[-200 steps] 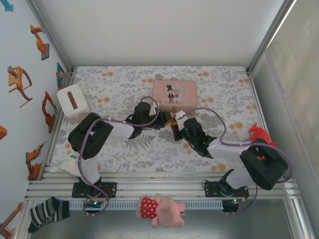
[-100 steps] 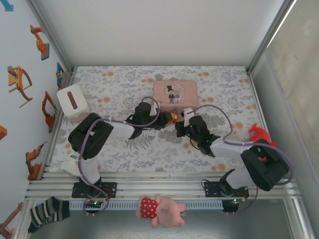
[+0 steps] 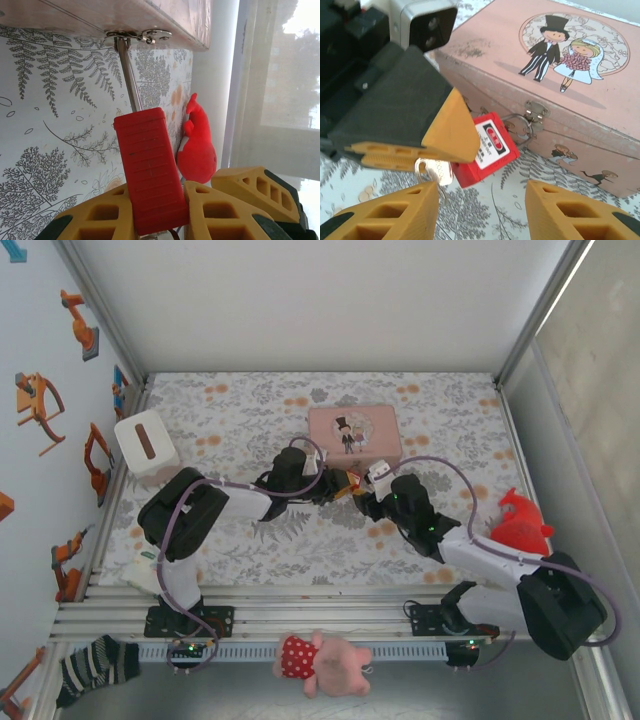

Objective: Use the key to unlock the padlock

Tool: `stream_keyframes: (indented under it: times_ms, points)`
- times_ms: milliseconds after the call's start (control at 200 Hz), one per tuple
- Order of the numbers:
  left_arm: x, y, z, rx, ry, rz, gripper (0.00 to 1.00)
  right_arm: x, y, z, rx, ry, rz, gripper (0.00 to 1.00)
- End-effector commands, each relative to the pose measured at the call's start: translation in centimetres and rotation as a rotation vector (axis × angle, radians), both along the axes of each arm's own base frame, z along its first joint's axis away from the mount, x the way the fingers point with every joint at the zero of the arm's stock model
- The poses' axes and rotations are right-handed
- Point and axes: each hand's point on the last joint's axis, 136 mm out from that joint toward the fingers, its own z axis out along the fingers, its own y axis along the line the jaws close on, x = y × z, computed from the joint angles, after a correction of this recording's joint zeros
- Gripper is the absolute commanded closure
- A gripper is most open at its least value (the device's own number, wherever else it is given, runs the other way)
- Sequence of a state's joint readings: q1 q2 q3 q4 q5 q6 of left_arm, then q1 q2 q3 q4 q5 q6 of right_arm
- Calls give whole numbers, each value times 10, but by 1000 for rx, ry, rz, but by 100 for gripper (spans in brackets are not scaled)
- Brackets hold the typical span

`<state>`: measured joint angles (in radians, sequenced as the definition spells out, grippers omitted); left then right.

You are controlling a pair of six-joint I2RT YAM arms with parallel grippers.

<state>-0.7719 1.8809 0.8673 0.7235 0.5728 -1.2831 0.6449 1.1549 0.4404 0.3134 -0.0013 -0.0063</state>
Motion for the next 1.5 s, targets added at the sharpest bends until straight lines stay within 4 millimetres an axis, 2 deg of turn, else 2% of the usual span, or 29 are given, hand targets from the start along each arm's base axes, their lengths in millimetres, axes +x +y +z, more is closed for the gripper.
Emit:
stream_keyframes:
  times_ms: [0,180,285,456,636,851,1052,1222,1287,1337,1498]
  points:
    - [-3,-14,84,-179,-207,-73,100,-8,2,-8,-116,-42,87,52]
    - [-5,-12,83,-172,-209,-75,100,-9,13,-12,-155,-56,144,57]
    - [-5,-12,83,-172,-211,-75,100,-12,23,-12,-188,-93,202,56]
    - [-5,-11,83,-174,-212,-74,100,-12,29,-7,-227,-169,222,54]
    - [-6,-11,83,-176,-211,-75,100,-11,28,0,-247,-262,193,52]
    - [-6,-11,83,-180,-211,-74,100,-6,27,-1,-272,-310,164,52]
    - [-8,-11,83,-185,-210,-76,100,0,34,-2,-258,-320,160,56]
    - [-8,-14,83,-204,-204,-76,100,-2,45,-13,-250,-299,178,60]
    - [-9,-17,85,-213,-206,-79,100,-3,49,-17,-236,-294,177,66]
    - [-11,-20,84,-211,-206,-85,100,-5,52,-21,-233,-279,182,67]
    - [-10,-26,79,-217,-199,-82,100,-15,47,-31,-239,-265,158,67]
